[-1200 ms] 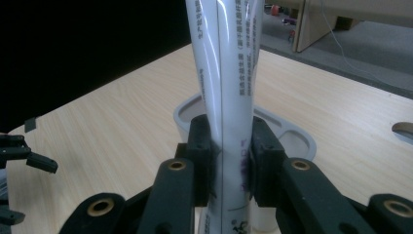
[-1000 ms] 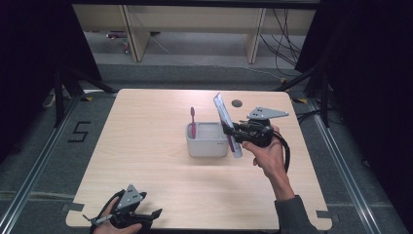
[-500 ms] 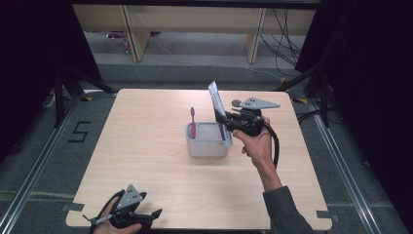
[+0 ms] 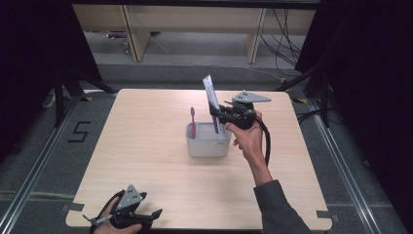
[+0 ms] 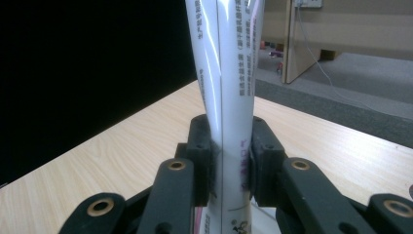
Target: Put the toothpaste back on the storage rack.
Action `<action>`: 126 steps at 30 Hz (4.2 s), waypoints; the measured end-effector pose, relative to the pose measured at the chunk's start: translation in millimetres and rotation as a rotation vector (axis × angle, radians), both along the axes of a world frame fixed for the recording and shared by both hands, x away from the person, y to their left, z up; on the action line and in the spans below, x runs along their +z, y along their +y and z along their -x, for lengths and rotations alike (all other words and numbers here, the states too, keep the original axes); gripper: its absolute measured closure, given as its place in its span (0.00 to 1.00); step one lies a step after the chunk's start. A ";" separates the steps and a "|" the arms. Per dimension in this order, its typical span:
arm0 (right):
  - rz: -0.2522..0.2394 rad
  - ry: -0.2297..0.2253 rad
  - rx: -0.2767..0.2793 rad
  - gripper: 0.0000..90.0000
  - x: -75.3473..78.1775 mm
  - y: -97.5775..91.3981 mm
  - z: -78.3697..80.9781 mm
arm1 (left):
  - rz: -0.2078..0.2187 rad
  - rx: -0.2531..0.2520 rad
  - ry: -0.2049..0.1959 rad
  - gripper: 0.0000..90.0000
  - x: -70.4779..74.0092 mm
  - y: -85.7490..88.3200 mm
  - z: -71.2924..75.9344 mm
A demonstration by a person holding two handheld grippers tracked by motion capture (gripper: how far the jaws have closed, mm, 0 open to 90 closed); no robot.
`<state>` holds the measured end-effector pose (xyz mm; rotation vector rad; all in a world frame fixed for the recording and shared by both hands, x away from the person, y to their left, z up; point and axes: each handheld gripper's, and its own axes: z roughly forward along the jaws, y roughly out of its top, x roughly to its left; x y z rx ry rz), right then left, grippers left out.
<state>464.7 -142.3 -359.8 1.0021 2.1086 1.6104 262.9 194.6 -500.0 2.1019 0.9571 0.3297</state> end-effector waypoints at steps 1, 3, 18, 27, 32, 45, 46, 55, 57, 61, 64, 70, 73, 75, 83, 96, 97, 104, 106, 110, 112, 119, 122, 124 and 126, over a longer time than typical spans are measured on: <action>0.000 0.000 0.000 0.83 0.0 0.0 0.0 | 0.000 0.000 0.000 0.23 0.0 0.0 0.0; -0.006 0.007 0.003 0.83 -1.3 1.9 -3.7 | -0.001 -0.001 0.000 0.23 0.2 0.0 0.2; -0.015 0.017 -0.040 0.83 -15.5 12.2 -23.3 | -0.001 -0.003 -0.005 0.23 0.4 -0.3 0.5; -0.005 0.008 -0.039 0.83 -25.3 17.2 -29.6 | -0.005 -0.001 -0.002 0.23 1.2 -0.9 1.4; 0.002 0.009 -0.036 0.83 -31.1 20.0 -30.6 | -0.005 -0.002 -0.003 0.23 0.9 -0.7 1.4; 0.026 0.023 -0.051 0.83 -47.5 20.3 -31.8 | -0.009 -0.012 0.002 0.23 0.0 -1.6 1.4; 0.017 0.047 -0.051 0.83 -48.5 20.6 -30.3 | -0.010 -0.013 0.004 0.23 0.0 -1.7 1.3; 0.049 0.035 -0.053 0.82 -59.2 18.9 -30.0 | -0.026 -0.015 0.004 0.23 -0.6 -2.1 1.3; 0.053 0.037 -0.049 0.82 -59.7 18.4 -29.6 | -0.016 -0.015 0.009 0.23 -0.7 -2.5 1.4; 0.048 0.059 -0.039 0.82 -61.8 19.5 -28.3 | -0.009 -0.020 0.008 0.23 -1.4 -2.7 1.3; 0.053 0.082 -0.043 0.82 -63.4 20.5 -26.5 | -0.008 -0.016 0.006 0.23 -1.6 -3.0 1.2; 0.112 0.064 -0.037 0.82 -65.9 19.9 -24.9 | -0.014 -0.014 0.009 0.23 -1.4 -3.2 1.5; 0.102 0.073 -0.031 0.82 -67.7 21.4 -24.3 | -0.010 -0.011 0.010 0.23 -1.5 -3.5 1.6; 0.117 0.062 -0.036 0.82 -67.3 20.5 -24.4 | -0.010 -0.011 0.010 0.23 -1.4 -3.4 1.6; 0.145 0.078 -0.015 0.82 -66.4 19.9 -22.4 | -0.010 -0.014 0.009 0.23 -1.5 -3.5 1.5; 0.161 0.110 -0.010 0.81 -69.3 16.5 -19.0 | -0.010 -0.011 0.009 0.23 -1.6 -3.6 1.5; 0.150 0.131 -0.029 0.80 -69.0 17.3 -16.7 | -0.006 -0.008 0.009 0.23 -1.6 -3.8 1.6; 0.207 0.131 -0.024 0.75 -68.1 15.2 -14.7 | -0.009 -0.009 0.009 0.23 -1.5 -3.7 1.6; 0.179 0.136 -0.037 0.72 -68.4 13.0 -13.5 | -0.008 -0.009 0.008 0.23 -1.4 -3.7 1.7; 0.115 0.133 -0.041 0.62 -63.4 7.2 -10.5 | -0.007 -0.011 0.007 0.23 -1.6 -4.2 1.6; 0.104 0.134 -0.032 0.58 -62.2 6.0 -9.0 | -0.006 -0.019 0.005 0.23 -1.7 -4.1 1.2; 0.102 0.146 -0.022 0.51 -56.4 1.6 -1.8 | -0.011 -0.012 0.006 0.23 -1.6 -4.0 1.5; 0.095 0.124 -0.016 0.49 -53.1 -2.2 0.6 | -0.028 -0.016 0.006 0.23 -1.4 -3.2 0.9; 0.093 0.132 -0.015 0.49 -50.0 -5.9 3.9 | -0.032 -0.018 0.006 0.23 -1.2 -2.8 0.8; 0.088 0.131 -0.017 0.49 -48.8 -8.9 6.0 | -0.025 -0.018 0.007 0.23 -1.4 -3.2 0.9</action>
